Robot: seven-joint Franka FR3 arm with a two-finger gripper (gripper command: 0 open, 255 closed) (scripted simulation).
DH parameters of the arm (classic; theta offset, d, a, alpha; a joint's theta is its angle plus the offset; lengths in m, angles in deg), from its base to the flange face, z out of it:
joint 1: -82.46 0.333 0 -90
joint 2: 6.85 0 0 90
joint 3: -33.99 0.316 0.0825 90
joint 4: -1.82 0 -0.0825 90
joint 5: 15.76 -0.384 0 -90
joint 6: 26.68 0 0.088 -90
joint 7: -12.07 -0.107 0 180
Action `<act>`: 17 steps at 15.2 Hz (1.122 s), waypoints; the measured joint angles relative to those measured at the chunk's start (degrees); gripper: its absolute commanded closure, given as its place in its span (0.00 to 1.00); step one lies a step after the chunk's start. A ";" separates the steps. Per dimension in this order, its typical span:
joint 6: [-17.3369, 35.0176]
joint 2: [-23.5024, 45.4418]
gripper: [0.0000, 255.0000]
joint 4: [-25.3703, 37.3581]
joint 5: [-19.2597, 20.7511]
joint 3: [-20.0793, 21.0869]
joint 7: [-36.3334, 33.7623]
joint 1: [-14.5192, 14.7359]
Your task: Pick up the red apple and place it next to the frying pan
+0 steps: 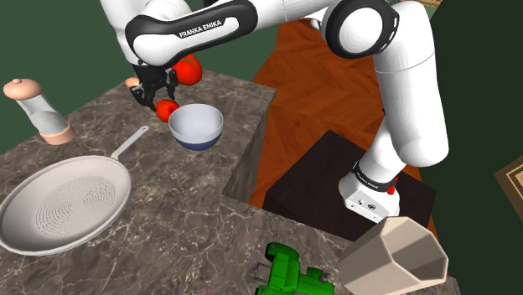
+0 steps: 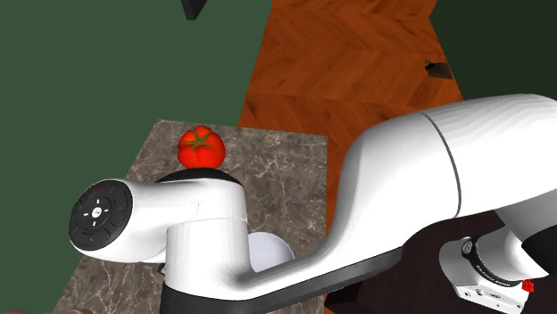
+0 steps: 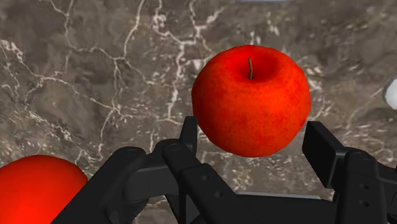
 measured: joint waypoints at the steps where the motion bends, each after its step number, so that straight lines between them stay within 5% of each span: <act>1: 0.72 0.10 1.00 -0.64 0.08 -0.03 -0.19 -0.01; 9: 2.03 0.59 1.00 -1.28 0.27 -0.12 -0.42 -0.06; 10: 2.01 0.59 0.00 -1.27 0.27 -0.12 -0.43 -0.04; 17: 1.16 0.41 0.00 -0.76 0.15 -0.06 -0.30 0.01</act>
